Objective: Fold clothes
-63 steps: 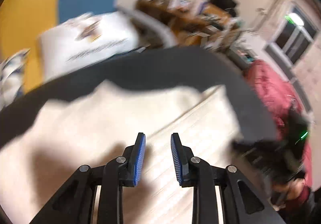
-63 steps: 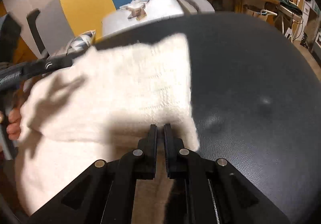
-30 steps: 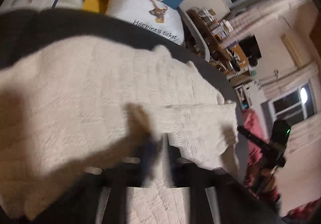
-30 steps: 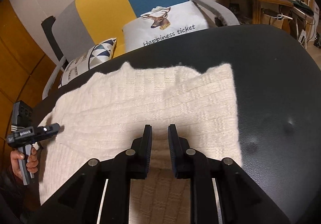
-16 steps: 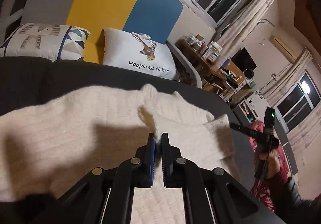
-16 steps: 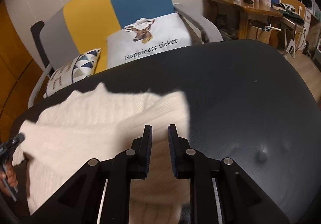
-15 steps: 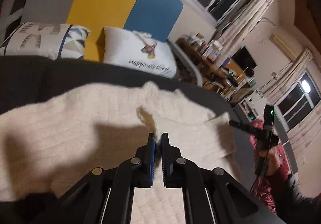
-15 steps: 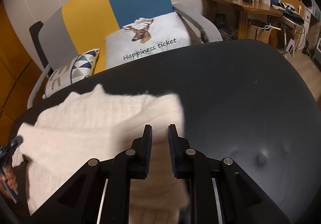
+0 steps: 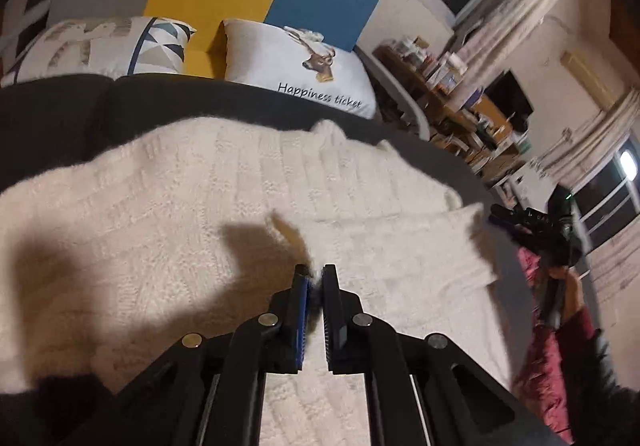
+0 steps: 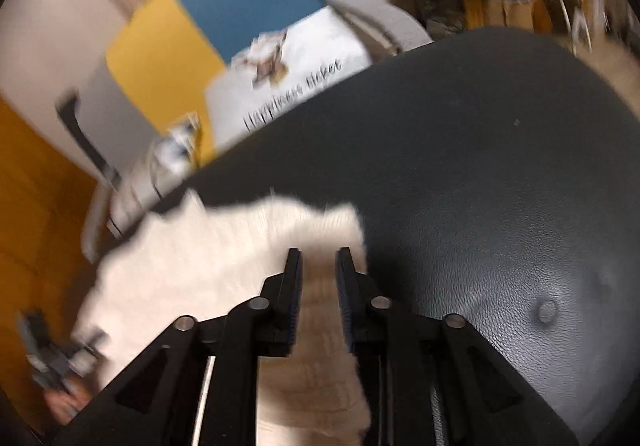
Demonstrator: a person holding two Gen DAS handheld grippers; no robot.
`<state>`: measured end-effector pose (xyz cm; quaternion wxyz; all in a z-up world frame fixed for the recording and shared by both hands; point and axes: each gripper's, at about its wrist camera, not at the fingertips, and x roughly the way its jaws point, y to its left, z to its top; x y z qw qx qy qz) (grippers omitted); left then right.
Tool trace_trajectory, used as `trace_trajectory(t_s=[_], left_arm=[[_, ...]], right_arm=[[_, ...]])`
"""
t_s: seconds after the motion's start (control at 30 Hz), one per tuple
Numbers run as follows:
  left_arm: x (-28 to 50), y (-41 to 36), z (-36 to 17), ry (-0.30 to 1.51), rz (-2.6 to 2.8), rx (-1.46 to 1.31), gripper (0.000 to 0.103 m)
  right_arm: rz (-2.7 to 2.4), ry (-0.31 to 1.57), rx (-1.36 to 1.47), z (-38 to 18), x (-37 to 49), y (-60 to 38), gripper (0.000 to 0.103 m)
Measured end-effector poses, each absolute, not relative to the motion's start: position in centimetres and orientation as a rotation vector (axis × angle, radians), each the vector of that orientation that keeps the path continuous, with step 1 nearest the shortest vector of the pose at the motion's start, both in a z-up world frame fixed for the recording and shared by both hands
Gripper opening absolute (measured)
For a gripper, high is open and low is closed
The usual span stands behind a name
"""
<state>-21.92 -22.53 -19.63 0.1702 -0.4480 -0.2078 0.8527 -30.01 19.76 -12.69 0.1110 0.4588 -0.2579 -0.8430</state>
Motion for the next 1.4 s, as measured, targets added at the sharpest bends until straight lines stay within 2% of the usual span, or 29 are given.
trace_trajectory(t_s=[0.03,0.07,0.27,0.3,0.33,0.37,0.53,0.6,0.67,0.73,0.8,0.87,0.9,1.03,1.1,1.2,1.27,1.3,1.4], left_arm=[[-21.9,-22.5,-19.7,-0.567,2.437,-1.282,0.005],[-21.8,-22.4,-19.7,-0.538,2.453,-1.294,0.005],[-21.5,-22.2,-20.6,-0.48,2.465,-1.344,0.005],[-21.5,-22.2,-20.8,-0.464,2.471,-1.361,0.006],[-21.5,-22.1,-21.0,-0.447,2.477,-1.379,0.006],[-21.6,-22.1,-21.2,-0.429,2.482,-1.397,0.006],[-21.3,-21.1,-21.1,-0.298,2.528,-1.418,0.006],[-21.2,-20.8,-21.0,-0.254,2.546,-1.427,0.006],[-21.0,-20.5,-20.9,-0.22,2.556,-1.438,0.007],[-21.0,-21.0,-20.8,-0.263,2.547,-1.467,0.01],[-21.0,-21.7,-20.6,-0.322,2.539,-1.491,0.02],[-20.9,-22.6,-20.2,-0.393,2.531,-1.507,0.022],[-20.7,-23.0,-19.7,-0.391,2.559,-1.513,0.025],[-20.3,-23.5,-17.5,-0.397,2.632,-1.453,0.025],[-20.5,-22.6,-16.3,-0.4,2.629,-1.395,0.026],[-21.5,-18.4,-15.3,-0.314,2.563,-1.338,0.026],[-22.5,-14.5,-15.0,-0.247,2.498,-1.313,0.026],[-23.0,-12.6,-15.0,-0.212,2.468,-1.303,0.026],[-24.3,-6.9,-15.2,-0.111,2.383,-1.269,0.026]], right_arm=[[-2.448,-0.816,1.357,-13.0,-30.6,20.5,0.07],[-2.42,-0.869,1.371,-13.3,-31.1,21.1,0.073],[-2.271,-0.822,1.465,-15.6,-33.7,20.5,0.073],[-2.261,-0.795,1.461,-15.7,-33.7,20.2,0.066],[-2.281,-0.734,1.483,-15.7,-33.7,19.6,0.034],[-2.305,-0.665,1.511,-15.7,-33.6,19.1,0.014],[-2.459,-0.311,1.361,-11.0,-31.9,16.2,0.012],[-2.583,0.07,1.4,-11.3,-31.8,13.9,0.012],[-2.596,0.258,1.449,-12.9,-32.1,12.3,0.012],[-2.588,0.211,1.477,-14.1,-32.4,11.9,0.012],[-2.57,0.042,1.467,-14.0,-32.4,13.1,0.016],[-2.531,-0.155,1.454,-13.7,-32.1,14.9,0.023],[-2.5,-0.268,1.45,-13.4,-31.8,16.2,0.028],[-2.289,-0.614,1.39,-13.3,-28.5,19.1,0.059],[-2.172,-0.77,1.351,-13.3,-26.7,20.5,0.06],[-1.997,-0.97,1.311,-13.9,-24.2,22.1,0.06],[-1.957,-1.032,1.324,-15.1,-22.6,22.2,0.06],[-2.021,-0.999,1.342,-15.2,-21.7,22.3,0.06],[-2.311,-0.707,1.305,-14.1,-18.8,20.7,0.06]])
